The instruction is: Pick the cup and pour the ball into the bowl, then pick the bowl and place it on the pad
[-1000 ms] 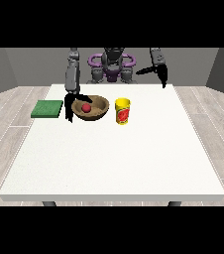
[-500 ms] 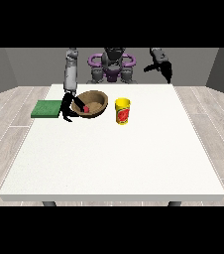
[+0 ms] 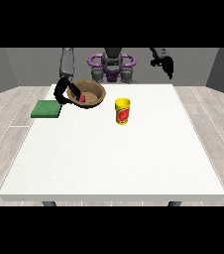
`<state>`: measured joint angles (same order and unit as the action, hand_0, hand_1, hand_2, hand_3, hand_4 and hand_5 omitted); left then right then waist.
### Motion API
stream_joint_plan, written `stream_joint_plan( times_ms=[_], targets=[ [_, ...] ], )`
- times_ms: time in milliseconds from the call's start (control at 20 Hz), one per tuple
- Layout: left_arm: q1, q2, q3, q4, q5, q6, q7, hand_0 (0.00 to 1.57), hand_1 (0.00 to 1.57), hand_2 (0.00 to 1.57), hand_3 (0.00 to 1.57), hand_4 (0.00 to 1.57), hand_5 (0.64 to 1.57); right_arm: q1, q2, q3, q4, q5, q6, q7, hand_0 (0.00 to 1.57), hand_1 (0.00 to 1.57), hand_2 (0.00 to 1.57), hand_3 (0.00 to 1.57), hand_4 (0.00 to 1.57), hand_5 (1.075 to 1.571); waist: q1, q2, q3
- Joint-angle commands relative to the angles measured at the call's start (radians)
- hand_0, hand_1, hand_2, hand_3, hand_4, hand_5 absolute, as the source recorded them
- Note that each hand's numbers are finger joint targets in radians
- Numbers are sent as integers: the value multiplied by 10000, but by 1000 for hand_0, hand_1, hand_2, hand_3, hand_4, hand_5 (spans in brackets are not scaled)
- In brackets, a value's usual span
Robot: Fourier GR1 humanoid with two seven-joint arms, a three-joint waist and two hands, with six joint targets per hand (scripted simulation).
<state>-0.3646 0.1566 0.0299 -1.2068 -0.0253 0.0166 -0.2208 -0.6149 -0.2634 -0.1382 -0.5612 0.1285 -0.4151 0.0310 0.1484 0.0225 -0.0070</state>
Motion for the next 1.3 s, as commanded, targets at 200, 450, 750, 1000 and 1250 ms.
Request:
stream_joint_plan(
  times_ms=[200,450,750,1000,1250],
  targets=[
    [1124,-75,464,738,53,337,-130,0,0,0,0,997,1410,31,-407,339,-816,-77,1395,2132,1571,1571,1571,716,799,1569,-1374,-1365,67],
    [606,123,468,-67,102,44,-99,0,0,0,0,1024,1431,-208,-1602,-601,-1136,-571,1850,1735,1571,1571,1571,728,777,1571,-765,-116,72],
    [519,1108,1536,203,879,-716,-673,0,0,0,0,1254,1503,460,-2855,-994,-1266,-770,2968,888,1571,1571,1571,217,878,1570,-928,296,75],
    [-2,3546,3644,548,2673,-2559,-619,0,0,0,0,1310,1567,1205,-3098,-1621,-933,-1160,2980,-296,1571,1571,1571,0,865,1571,-549,1007,78],
    [215,4857,4683,1948,3482,-4203,-1455,0,0,0,0,1266,1571,901,-3286,-1805,-1251,-1199,2784,-598,1571,1571,1571,0,796,1566,-477,1622,65]
  ],
)
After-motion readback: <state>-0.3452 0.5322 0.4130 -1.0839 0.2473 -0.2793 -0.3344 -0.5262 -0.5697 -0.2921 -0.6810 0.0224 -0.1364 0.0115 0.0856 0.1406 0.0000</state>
